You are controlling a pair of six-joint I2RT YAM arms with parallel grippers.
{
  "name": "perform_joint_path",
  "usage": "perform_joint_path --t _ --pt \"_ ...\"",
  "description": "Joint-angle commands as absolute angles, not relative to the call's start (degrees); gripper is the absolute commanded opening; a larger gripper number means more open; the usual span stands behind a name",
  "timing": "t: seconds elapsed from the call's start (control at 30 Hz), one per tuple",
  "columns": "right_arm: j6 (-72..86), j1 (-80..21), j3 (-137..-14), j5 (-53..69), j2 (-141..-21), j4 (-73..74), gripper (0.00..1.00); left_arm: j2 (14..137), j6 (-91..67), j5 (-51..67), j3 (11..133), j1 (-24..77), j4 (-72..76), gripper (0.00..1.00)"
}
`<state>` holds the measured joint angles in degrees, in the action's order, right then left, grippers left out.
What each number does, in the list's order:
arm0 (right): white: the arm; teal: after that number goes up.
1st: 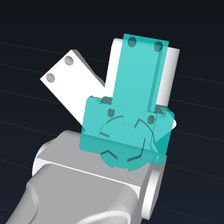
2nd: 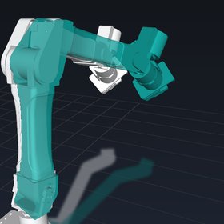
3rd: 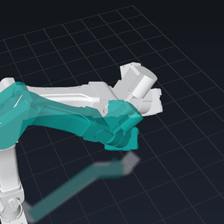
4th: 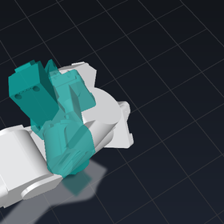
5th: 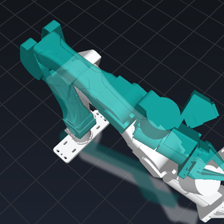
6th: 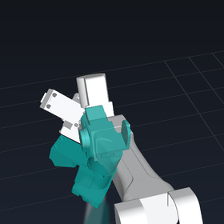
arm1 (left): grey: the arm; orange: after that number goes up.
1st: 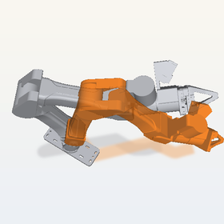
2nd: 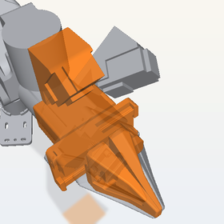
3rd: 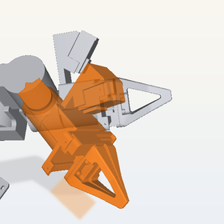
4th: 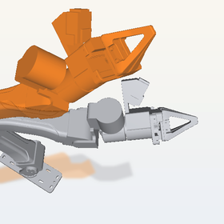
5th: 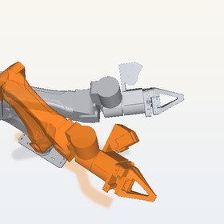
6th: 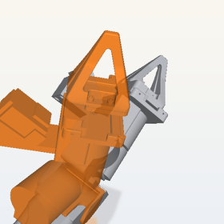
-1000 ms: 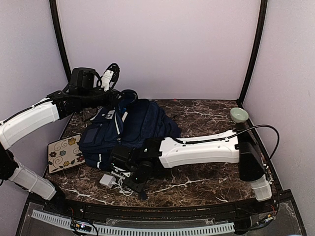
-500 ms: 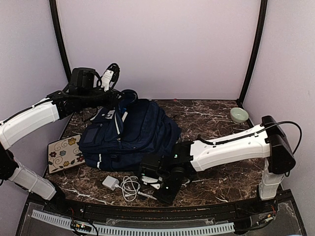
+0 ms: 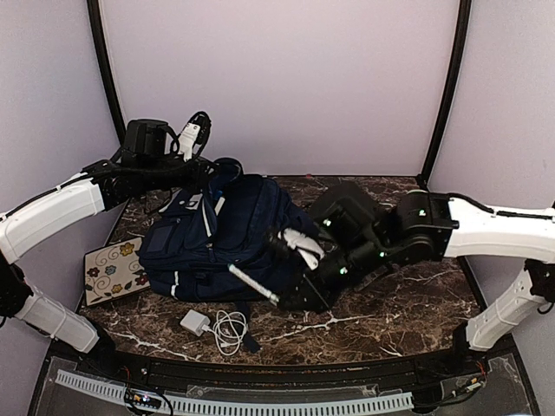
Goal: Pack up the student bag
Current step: Place the pen in the upper front pocket of the bag.
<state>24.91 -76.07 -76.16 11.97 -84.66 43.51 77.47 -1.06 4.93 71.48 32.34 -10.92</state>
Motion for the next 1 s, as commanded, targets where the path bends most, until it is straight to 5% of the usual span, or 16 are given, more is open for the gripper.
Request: perform_joint_path --t 0.0,0.47,0.63,0.77,0.83,0.97 --pt "36.06 -66.24 -77.34 10.06 -81.90 28.82 0.00 73.39 -0.32 4.82 72.51 31.25 -1.78 0.00" --pt "57.31 -55.50 -89.29 17.72 -108.82 -4.40 0.00 73.00 -0.36 6.29 72.42 31.28 -1.55 0.00" --pt "62.06 -55.59 -91.13 18.37 -111.48 -5.75 0.38 72.77 -0.09 6.15 72.33 31.29 -1.54 0.00" --pt "61.22 -56.42 -89.09 17.67 -106.37 -2.66 0.41 72.91 -0.16 6.25 72.33 31.29 -1.45 0.00" --pt "48.04 -57.94 -88.84 5.69 -103.12 1.40 0.67 72.95 -0.26 6.39 72.33 31.27 -1.49 0.00" --pt "26.24 -68.52 -87.85 -2.56 -97.29 5.25 0.76 73.10 -0.12 5.94 72.34 31.29 -1.58 0.00"
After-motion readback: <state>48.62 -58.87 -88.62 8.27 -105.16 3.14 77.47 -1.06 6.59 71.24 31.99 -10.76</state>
